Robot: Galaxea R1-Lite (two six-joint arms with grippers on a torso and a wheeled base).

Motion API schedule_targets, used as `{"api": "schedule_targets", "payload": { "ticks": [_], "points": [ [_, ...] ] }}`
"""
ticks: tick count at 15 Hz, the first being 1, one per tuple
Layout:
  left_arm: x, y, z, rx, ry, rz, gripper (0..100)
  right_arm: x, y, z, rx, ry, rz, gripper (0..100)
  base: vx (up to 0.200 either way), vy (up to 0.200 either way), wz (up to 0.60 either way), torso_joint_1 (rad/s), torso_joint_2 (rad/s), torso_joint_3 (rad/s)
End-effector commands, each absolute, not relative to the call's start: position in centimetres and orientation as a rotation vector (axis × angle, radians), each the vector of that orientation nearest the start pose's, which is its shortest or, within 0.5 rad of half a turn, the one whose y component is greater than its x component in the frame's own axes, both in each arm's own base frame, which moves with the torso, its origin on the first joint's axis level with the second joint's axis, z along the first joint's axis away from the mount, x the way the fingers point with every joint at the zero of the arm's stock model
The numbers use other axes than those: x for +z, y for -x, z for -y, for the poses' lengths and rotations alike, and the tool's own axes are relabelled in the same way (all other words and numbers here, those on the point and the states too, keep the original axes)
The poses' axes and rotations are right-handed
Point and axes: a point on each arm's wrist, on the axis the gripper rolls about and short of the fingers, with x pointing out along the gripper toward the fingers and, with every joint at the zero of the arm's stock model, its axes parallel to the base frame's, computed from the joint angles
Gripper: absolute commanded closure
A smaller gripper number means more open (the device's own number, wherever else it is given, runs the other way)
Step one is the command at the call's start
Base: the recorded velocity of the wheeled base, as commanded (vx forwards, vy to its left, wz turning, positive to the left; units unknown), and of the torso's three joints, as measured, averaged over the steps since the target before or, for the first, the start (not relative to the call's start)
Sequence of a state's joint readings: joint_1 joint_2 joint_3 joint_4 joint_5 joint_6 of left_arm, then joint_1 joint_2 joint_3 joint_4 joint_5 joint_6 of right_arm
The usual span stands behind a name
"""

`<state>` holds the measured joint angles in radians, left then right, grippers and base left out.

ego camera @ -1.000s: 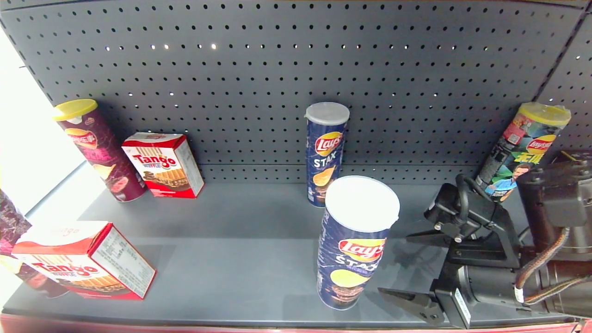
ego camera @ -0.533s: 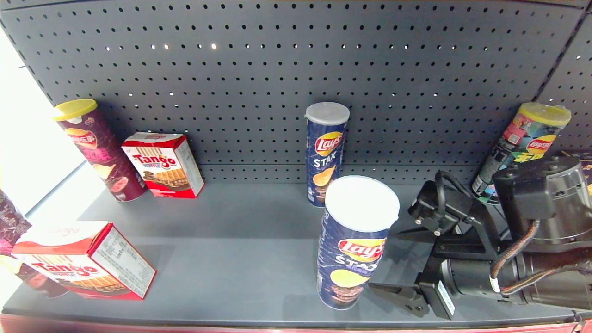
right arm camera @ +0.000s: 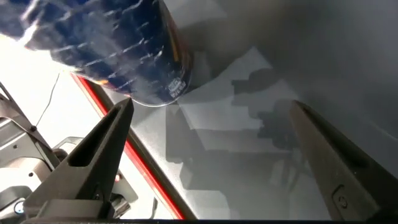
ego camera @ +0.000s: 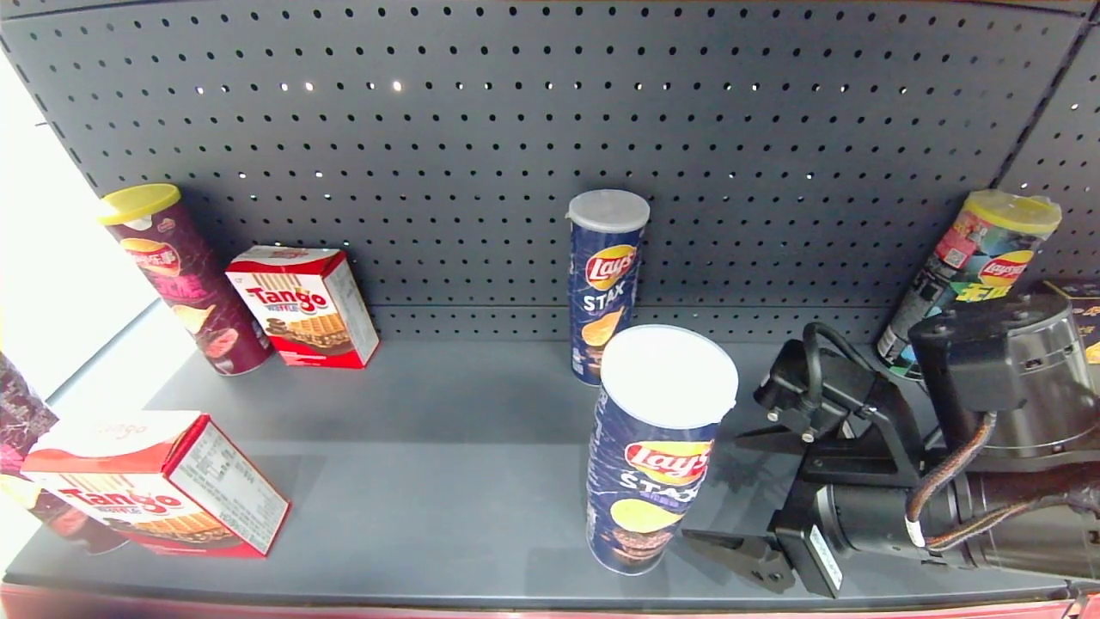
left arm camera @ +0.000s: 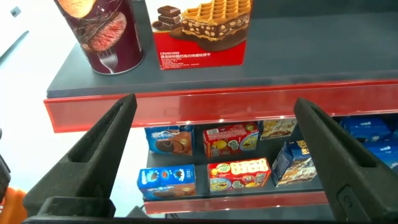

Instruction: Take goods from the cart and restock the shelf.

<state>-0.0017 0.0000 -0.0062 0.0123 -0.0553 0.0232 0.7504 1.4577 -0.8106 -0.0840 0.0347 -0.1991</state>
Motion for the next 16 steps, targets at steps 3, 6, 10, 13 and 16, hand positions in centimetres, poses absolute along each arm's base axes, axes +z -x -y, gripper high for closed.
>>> {"api": "schedule_targets", "payload": {
  "ticks": [3,6,10,13,16],
  "points": [
    [7.6,2.3,0.1,-0.058,-0.023,-0.007,0,20.3,-17.8,-15.7,0.788,0.373,-0.453,0,0.0,0.0,0.0,0.0,0.0,0.0],
    [7.6,2.3,0.1,-0.058,-0.023,-0.007,0,20.1,-18.2,-16.5,0.804,0.38,-0.458,0,0.0,0.0,0.0,0.0,0.0,0.0],
    [7.6,2.3,0.1,-0.057,-0.021,-0.007,0,20.1,-18.7,-17.4,0.815,0.385,-0.458,0,0.0,0.0,0.0,0.0,0.0,0.0],
    [7.6,2.3,0.1,-0.057,-0.021,-0.007,0,20.0,-18.4,-17.1,0.812,0.384,-0.464,0,0.0,0.0,0.0,0.0,0.0,0.0],
    [7.6,2.3,0.1,-0.057,-0.021,-0.007,0,21.2,-18.1,-15.7,0.774,0.357,-0.419,0,0.0,0.0,0.0,0.0,0.0,0.0]
  ]
}}
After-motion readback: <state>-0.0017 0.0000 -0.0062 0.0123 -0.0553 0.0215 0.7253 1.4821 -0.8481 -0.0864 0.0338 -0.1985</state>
